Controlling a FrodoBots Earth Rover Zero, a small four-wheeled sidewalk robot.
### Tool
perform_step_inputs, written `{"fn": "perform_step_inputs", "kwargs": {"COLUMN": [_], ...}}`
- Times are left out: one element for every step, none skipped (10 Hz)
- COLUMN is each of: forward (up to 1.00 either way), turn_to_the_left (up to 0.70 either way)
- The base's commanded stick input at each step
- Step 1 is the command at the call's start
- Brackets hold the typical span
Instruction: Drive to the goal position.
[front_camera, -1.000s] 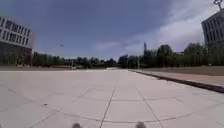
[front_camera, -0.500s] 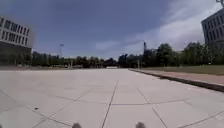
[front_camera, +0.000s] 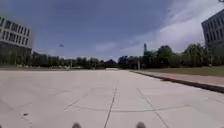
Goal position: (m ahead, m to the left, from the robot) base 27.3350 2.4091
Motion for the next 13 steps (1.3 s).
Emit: {"fn": "perform_step_inputs", "kwargs": {"forward": [0.45,0.45,0.45,0.45,0.45,0.45,0.45,0.45,0.45,0.45,0.45,0.45,0.45], "turn_to_the_left": [0.03,0.03,0.03,0.03,0.03,0.03,0.03,0.03,0.03,0.03,0.03,0.03,0.03]}}
